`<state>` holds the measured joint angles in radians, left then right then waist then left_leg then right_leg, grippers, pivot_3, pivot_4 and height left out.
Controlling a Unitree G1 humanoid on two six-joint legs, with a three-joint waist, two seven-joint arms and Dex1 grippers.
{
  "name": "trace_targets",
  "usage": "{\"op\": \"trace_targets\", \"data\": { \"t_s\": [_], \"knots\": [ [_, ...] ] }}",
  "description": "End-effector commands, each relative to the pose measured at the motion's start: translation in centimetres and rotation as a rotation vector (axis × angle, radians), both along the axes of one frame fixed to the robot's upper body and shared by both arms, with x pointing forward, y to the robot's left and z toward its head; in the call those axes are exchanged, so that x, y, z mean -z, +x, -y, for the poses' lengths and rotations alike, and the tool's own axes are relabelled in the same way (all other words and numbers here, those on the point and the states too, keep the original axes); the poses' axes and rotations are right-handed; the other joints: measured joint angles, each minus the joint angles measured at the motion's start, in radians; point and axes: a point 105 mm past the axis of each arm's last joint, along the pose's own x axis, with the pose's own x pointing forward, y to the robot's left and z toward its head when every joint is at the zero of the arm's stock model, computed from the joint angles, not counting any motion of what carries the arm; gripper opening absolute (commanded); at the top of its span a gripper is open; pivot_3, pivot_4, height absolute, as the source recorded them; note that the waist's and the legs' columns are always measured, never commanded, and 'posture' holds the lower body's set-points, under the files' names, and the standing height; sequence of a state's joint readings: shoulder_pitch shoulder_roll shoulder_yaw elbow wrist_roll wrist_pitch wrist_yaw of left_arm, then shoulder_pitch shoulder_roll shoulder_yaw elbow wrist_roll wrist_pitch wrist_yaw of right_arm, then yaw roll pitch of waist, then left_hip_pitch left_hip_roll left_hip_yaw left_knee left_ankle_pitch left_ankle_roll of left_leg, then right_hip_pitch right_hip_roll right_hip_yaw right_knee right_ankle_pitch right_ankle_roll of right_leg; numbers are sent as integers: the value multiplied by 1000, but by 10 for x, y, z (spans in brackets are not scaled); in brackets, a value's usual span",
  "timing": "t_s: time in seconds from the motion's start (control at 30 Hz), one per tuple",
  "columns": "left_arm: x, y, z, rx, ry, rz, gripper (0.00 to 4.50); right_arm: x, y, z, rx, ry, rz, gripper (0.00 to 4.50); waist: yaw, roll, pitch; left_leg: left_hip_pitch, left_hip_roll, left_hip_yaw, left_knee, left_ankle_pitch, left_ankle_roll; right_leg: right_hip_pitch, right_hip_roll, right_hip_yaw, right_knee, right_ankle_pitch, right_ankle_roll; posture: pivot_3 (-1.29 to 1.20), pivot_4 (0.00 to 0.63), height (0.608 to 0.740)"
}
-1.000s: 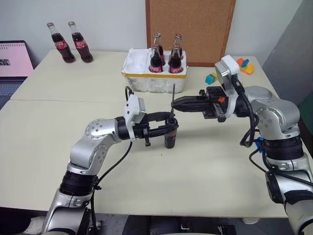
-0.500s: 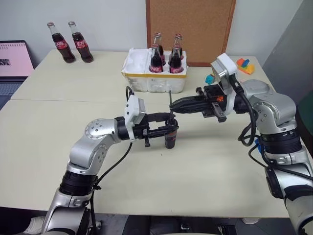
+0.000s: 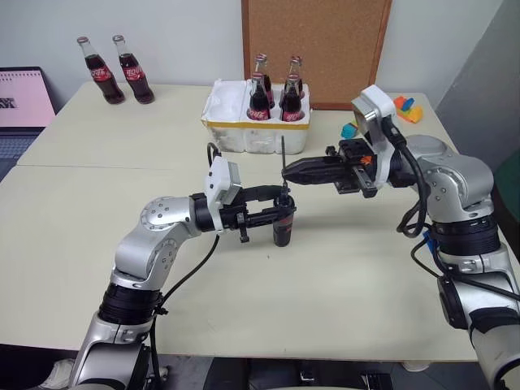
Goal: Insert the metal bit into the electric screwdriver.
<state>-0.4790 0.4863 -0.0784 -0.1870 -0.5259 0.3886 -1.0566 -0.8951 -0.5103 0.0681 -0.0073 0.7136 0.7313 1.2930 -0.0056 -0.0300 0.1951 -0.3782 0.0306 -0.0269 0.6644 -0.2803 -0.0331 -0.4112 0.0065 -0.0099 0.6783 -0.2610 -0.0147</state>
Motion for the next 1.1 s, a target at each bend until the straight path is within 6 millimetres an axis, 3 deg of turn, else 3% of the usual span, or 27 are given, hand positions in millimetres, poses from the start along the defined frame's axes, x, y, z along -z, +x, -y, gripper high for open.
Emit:
{"op": "trace_targets", "data": {
  "t_s": [0.03,0.37,1.1],
  "knots": [
    [1,-2,1,22,11,-15,1531,-18,-9,5,4,57,78,0,0,0,0,0,0,0,0,0,0,0,0,0,0,0,0,0,150,740],
    [-12,-15,4,120,-15,-43,1531,-20,-15,9,32,87,111,0,0,0,0,-1,0,0,0,0,0,-1,0,0,0,0,0,0,150,740],
    [-1,-24,6,167,51,-21,1531,-5,-28,9,-39,91,6,0,0,0,0,-3,0,0,0,0,0,-3,0,1,0,0,-1,0,150,740]
  ]
}}
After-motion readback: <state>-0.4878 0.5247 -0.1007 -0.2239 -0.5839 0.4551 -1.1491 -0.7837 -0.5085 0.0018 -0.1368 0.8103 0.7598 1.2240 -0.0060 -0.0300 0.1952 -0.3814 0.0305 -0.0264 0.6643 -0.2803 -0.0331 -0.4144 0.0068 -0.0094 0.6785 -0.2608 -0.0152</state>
